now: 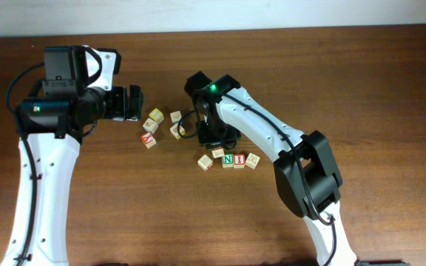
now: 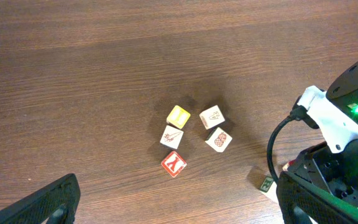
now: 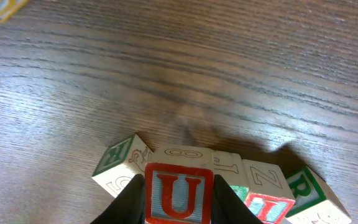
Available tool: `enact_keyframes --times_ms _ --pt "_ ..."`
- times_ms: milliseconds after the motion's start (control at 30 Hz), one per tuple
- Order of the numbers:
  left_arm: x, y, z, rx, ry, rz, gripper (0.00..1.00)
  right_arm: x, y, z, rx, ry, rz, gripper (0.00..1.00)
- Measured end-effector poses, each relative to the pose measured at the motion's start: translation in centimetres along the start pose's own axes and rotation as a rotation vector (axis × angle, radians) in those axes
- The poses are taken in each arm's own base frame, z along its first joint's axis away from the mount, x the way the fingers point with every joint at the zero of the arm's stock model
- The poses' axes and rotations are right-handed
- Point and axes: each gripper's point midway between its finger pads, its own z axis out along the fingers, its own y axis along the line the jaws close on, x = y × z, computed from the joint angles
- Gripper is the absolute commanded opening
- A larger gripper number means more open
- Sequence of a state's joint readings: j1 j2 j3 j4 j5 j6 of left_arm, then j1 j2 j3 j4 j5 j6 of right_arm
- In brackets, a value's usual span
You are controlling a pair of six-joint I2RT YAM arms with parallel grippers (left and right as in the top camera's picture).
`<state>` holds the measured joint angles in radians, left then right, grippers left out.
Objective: Rotate 5 blocks
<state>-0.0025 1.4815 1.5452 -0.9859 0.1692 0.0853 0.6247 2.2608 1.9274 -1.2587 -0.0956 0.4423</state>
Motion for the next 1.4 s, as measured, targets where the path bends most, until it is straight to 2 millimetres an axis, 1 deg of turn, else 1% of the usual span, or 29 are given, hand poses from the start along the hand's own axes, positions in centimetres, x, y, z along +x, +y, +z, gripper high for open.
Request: enact_keyframes --times_ms 100,167,233,367,467,567,600,700,733,767,833,900,933,1000,1033,1067,1133,1233,1300,1400 --pt "0.0 0.0 0.0 0.0 0.0 0.0 0.99 -0.2 0.2 0.3 -0.005 -0.011 -0.001 0.26" --pt "0.0 0.0 0.0 0.0 0.0 0.0 0.99 0.1 0.0 1.3 -0.001 -0.002 0.01 0.26" --pt "0.0 0.0 0.0 0.0 0.0 0.0 0.99 0.9 -0.4 2.2 0.011 0.025 0.021 0.26" --pt "0.0 0.0 0.0 0.0 0.0 0.0 0.99 1.4 0.1 2.4 0.006 0.039 0.016 0.27" --pt "0.0 0.0 0.0 0.0 0.0 0.0 0.99 2.3 0.6 2.5 0.006 0.066 0.007 0.39" --pt "0.0 0.0 0.0 0.0 0.0 0.0 0.99 3.4 0.3 2.4 0.018 0.111 0.011 0.46" --pt "0.0 0.0 0.0 0.0 0.0 0.0 0.99 3.6 0.3 2.4 0.017 0.12 0.012 0.48" --pt "0.0 0.0 0.0 0.0 0.0 0.0 0.99 3.6 0.4 2.4 0.012 0.121 0.011 0.49" --pt "0.0 0.0 0.0 0.0 0.0 0.0 0.99 3.4 0.5 2.1 0.008 0.115 0.008 0.49" --pt "0.0 0.0 0.0 0.0 0.001 0.0 0.99 3.1 0.7 1.7 0.002 0.103 0.004 0.46" --pt "0.0 0.0 0.0 0.0 0.0 0.0 0.99 1.5 1.6 -0.2 -0.028 0.045 -0.025 0.42" --pt "0.0 0.0 0.0 0.0 0.0 0.0 0.99 0.2 2.5 -1.5 -0.056 -0.01 -0.043 0.25" --pt "0.0 0.0 0.0 0.0 0.0 0.0 0.99 0.2 2.8 -1.5 -0.061 -0.014 -0.049 0.23" --pt "0.0 0.0 0.0 0.0 0.0 0.0 0.99 -0.4 3.8 -1.5 -0.085 -0.046 -0.07 0.22" --pt "0.0 0.0 0.0 0.0 0.0 0.0 0.99 -0.6 5.0 -1.3 -0.103 -0.07 -0.093 0.22" --pt "0.0 0.0 0.0 0.0 0.0 0.0 0.99 -0.4 5.8 -0.7 -0.11 -0.078 -0.113 0.22" --pt "0.0 0.0 0.0 0.0 0.0 0.0 0.99 1.0 7.8 0.7 -0.117 -0.074 -0.166 0.21" --pt "0.0 0.0 0.0 0.0 0.0 0.0 0.99 2.1 10.2 1.8 -0.137 -0.088 -0.224 0.21" --pt "0.0 0.0 0.0 0.0 0.0 0.0 0.99 2.8 10.4 2.5 -0.13 -0.074 -0.236 0.19" --pt "0.0 0.0 0.0 0.0 0.0 0.0 0.99 2.7 10.0 2.7 -0.107 -0.081 -0.227 0.16"
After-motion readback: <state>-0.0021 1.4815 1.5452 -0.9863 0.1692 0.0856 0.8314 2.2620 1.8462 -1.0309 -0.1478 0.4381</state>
